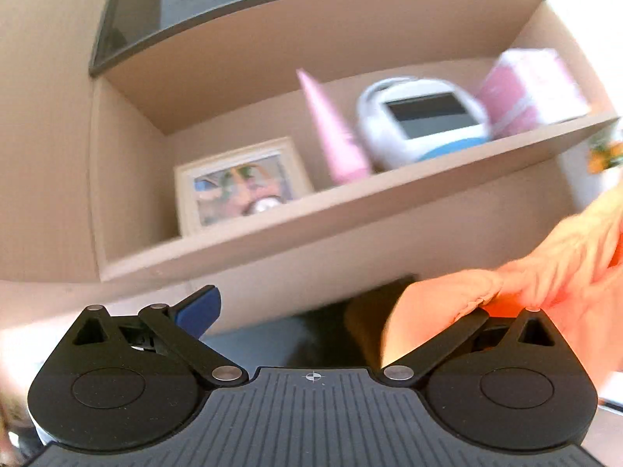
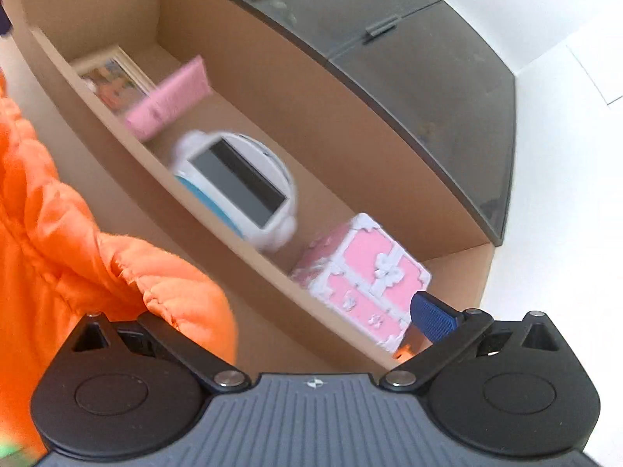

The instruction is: Fold clothes

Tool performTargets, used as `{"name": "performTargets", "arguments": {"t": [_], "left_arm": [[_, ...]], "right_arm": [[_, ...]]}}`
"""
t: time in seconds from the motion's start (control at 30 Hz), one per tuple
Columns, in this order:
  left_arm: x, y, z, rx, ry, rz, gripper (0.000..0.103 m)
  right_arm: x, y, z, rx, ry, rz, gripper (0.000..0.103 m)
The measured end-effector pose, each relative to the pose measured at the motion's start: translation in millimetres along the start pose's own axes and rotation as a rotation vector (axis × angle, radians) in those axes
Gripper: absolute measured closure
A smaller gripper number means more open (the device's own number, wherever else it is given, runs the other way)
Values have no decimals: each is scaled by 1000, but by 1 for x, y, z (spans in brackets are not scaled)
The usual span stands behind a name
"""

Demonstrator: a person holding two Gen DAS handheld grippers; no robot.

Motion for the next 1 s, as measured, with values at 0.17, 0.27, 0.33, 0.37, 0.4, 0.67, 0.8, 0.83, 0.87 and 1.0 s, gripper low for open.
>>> {"name": "performTargets", "arguments": {"t": [0.17,0.27,0.33,0.37,0.4,0.67,0.8,0.83,0.87,1.0], "left_arm": [[-137,58,61,-172,126,-327,0],[-264,111,116,-300,212,-709,0],[-332,150,146,-381,221,-947,0],[-354,167,157,-432,203,-1046,1],[-359,178,162,-477,193,-1083,1],[-288,157,153,-803,440,-917,0],[-242,161,138,-878,521,-805,0],[-238,161,134,-872,530,-796,0],[-235,162,131,-866,539,-786,0],[-259,145,137,-777,626,-860,0]], "right_arm": [[-95,99,-87,265,59,-290,0],[-192,186,-154,479,-5,-688,0],[-238,251,-189,618,-104,-967,0],[-247,278,-200,660,-174,-1075,0],[-246,295,-206,699,-242,-1128,0],[-214,277,-178,772,-586,-1080,0],[-204,276,-160,928,-553,-1071,0],[-203,284,-157,978,-480,-1063,0],[-203,292,-154,1015,-418,-1054,0],[-196,288,-150,1035,-520,-1001,0]]}}
Point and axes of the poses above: each gripper's, at about its wrist camera, not at the fingertips, and y roughly against the way its jaws point, z to its right, x to its top, the point moved 9 cm from there along -y, roughly the way its jaws point, and after that the axes turned 11 degrees about z, right-handed, at the moved point
